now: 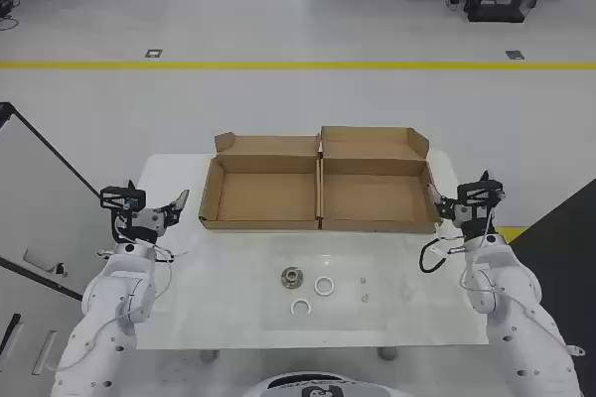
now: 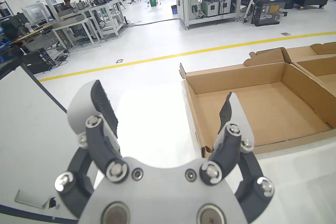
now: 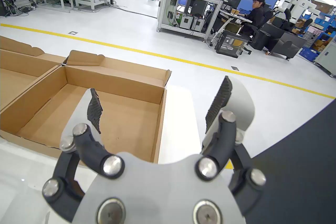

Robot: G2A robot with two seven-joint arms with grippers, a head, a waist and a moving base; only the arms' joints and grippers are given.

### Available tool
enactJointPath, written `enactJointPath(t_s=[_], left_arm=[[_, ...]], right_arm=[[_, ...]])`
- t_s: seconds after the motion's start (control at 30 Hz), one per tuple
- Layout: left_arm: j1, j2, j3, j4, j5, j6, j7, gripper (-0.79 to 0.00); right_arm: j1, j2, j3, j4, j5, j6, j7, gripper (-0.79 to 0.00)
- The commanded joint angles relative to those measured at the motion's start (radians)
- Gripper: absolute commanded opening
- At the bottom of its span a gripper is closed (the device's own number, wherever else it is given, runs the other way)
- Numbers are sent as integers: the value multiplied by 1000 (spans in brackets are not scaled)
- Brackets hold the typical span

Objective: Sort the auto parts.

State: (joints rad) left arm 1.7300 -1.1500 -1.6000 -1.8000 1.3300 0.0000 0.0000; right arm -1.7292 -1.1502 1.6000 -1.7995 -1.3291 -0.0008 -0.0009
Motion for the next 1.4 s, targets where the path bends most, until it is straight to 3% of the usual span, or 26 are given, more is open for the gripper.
enactJointPath(t_s=[0.0,0.3,0.67,0.97,1.37], left_arm=[[0,0,0,0,0,0,0,0],[0,0,0,0,0,0,0,0],[0,0,0,0,0,0,0,0],[0,0,0,0,0,0,0,0],[0,0,0,0,0,0,0,0]], right_arm=[[2,-1,-1,-5,-1,-8,-2,0],[-15,11,47,-131,-56,-154,65,0],[-8,40,152,-354,-51,-500,325,0],[123,64,150,-397,-16,-733,490,0],[327,89,-13,-350,92,-950,738,0]])
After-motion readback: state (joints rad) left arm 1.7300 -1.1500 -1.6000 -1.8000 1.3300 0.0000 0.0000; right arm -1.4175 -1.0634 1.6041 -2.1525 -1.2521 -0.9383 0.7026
